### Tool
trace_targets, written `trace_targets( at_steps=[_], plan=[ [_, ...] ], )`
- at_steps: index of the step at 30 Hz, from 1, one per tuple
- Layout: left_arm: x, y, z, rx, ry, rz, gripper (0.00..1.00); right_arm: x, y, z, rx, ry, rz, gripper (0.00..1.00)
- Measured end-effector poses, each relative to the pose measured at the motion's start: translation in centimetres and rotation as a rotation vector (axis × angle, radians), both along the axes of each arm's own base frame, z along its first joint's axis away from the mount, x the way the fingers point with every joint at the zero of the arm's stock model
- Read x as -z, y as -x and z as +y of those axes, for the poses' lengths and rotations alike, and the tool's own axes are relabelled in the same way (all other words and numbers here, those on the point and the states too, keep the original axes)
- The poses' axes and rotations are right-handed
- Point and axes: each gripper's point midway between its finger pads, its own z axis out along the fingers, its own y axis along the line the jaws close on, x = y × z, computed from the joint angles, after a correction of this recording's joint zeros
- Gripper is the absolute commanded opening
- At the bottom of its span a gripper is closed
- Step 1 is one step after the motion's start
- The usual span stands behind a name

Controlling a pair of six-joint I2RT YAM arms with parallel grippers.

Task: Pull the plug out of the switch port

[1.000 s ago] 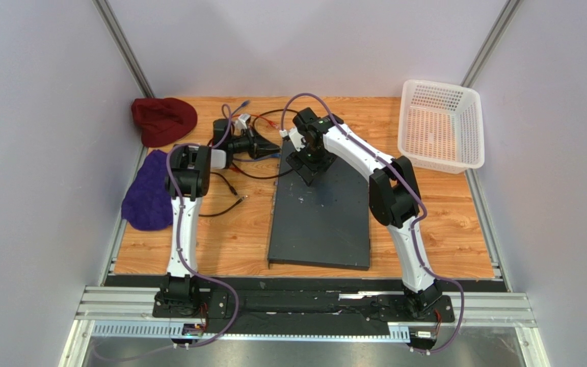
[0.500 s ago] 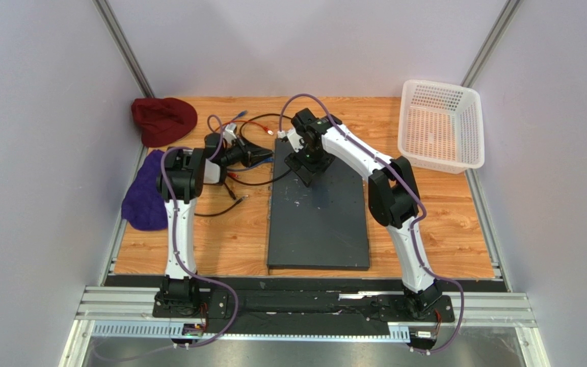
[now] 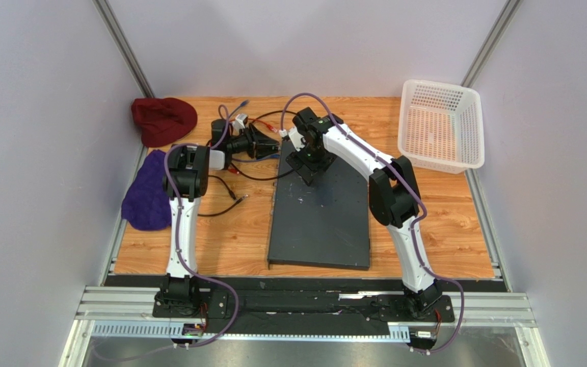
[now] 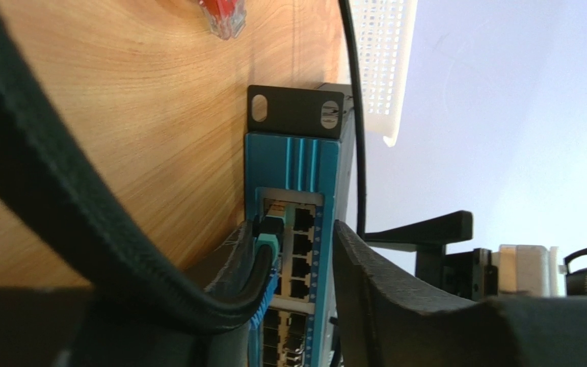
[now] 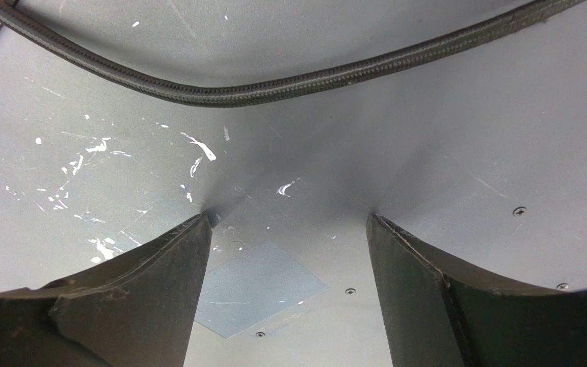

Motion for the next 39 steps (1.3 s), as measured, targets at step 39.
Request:
trace_targets(
  at_steps=[39],
  plan=[
    [-0.3,-2.3,-4.7,-0.098,-0.149,-0.022,0.23,0.3,-0.3,-0.3,0.045,-0.024,0.035,0.82]
  ],
)
